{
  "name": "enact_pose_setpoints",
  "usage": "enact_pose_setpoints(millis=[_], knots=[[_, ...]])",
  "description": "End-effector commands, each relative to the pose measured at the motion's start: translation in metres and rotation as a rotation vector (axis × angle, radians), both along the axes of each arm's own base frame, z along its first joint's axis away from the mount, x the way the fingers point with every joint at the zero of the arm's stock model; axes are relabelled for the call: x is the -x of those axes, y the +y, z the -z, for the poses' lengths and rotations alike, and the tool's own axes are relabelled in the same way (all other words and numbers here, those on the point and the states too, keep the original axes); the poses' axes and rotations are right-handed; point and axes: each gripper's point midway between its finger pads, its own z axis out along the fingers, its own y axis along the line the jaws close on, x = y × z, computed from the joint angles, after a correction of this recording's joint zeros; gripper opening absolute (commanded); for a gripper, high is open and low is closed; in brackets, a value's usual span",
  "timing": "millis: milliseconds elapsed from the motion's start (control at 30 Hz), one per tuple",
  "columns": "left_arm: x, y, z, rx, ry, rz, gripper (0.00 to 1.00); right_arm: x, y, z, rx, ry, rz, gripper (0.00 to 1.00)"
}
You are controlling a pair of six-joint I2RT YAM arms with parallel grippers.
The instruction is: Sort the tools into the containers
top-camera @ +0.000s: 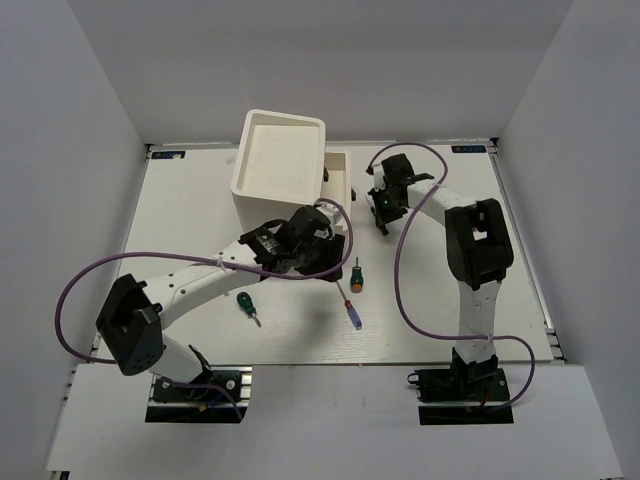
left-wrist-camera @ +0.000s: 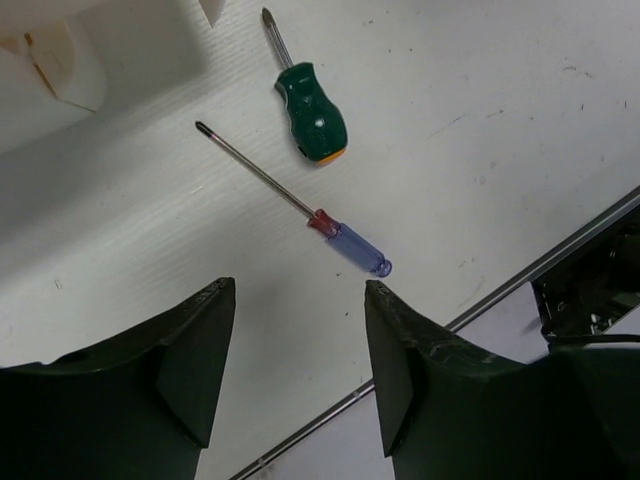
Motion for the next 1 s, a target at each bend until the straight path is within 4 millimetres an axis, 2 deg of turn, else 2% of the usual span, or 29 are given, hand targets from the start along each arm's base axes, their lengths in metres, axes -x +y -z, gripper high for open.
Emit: enact_pose_setpoints(millis=[0,33,67,133,167,200,233,267,300,333,367,467,567,600,733,800,833,967], knots=[[0.005,-0.002,-0.008,0.021,-0.024,0.004,0.64,0.013,0.008,-0.010,-0.044,0.025,-0.018,0.00],[0.005,-0.002,-0.005,0.021,-0.024,0.004,0.64,0.011,0.003,-0.017,-0.059,0.024,-0.006,0.00],[0.005,-0.002,-0.005,0.021,-0.024,0.004,0.62,0.004,0.002,-0.043,-0.097,-0.016,0.001,0.00],[0.007,-0.002,0.004,0.023,-0.015,0.013,0.61,0.000,0.005,-0.070,-0.153,-0.046,0.029,0.00],[0.008,-0.001,0.008,0.021,-0.013,0.013,0.60,-0.008,0.003,-0.095,-0.194,-0.079,0.041,0.00],[0.012,0.001,0.012,0.026,0.001,0.013,0.60,-0.010,0.003,-0.103,-0.209,-0.088,0.051,0.00],[0.011,-0.001,0.008,0.055,-0.011,0.005,0.60,-0.008,0.013,-0.119,-0.275,-0.083,0.049,0.00],[0.013,0.001,0.015,0.045,-0.004,0.004,0.60,-0.016,0.013,-0.145,-0.322,-0.118,0.069,0.00],[0.014,0.001,0.010,0.062,-0.007,-0.003,0.59,-0.015,0.019,-0.155,-0.363,-0.114,0.083,0.00],[0.014,0.001,0.013,0.062,-0.007,-0.003,0.59,-0.012,0.026,-0.166,-0.419,-0.103,0.065,0.00],[0.014,0.001,0.009,0.074,-0.009,-0.009,0.59,-0.016,0.032,-0.185,-0.473,-0.118,0.087,0.00],[0.016,0.003,0.009,0.076,-0.010,-0.009,0.59,-0.016,0.049,-0.212,-0.585,-0.094,0.102,0.00],[0.019,0.004,0.003,0.084,-0.016,-0.013,0.59,-0.015,0.063,-0.224,-0.667,-0.048,0.101,0.00],[0.021,0.006,0.008,0.075,-0.009,-0.013,0.59,-0.011,0.070,-0.224,-0.691,-0.016,0.110,0.00],[0.022,0.004,0.005,0.102,-0.002,-0.022,0.59,-0.011,0.091,-0.221,-0.761,0.051,0.114,0.00],[0.025,0.001,0.014,0.082,0.014,-0.012,0.59,-0.007,0.104,-0.219,-0.772,0.068,0.098,0.00],[0.024,-0.002,0.010,0.094,0.013,-0.005,0.59,-0.003,0.109,-0.216,-0.772,0.079,0.092,0.00],[0.028,-0.011,0.016,0.081,0.031,0.009,0.63,-0.001,0.120,-0.206,-0.762,0.097,0.091,0.00]])
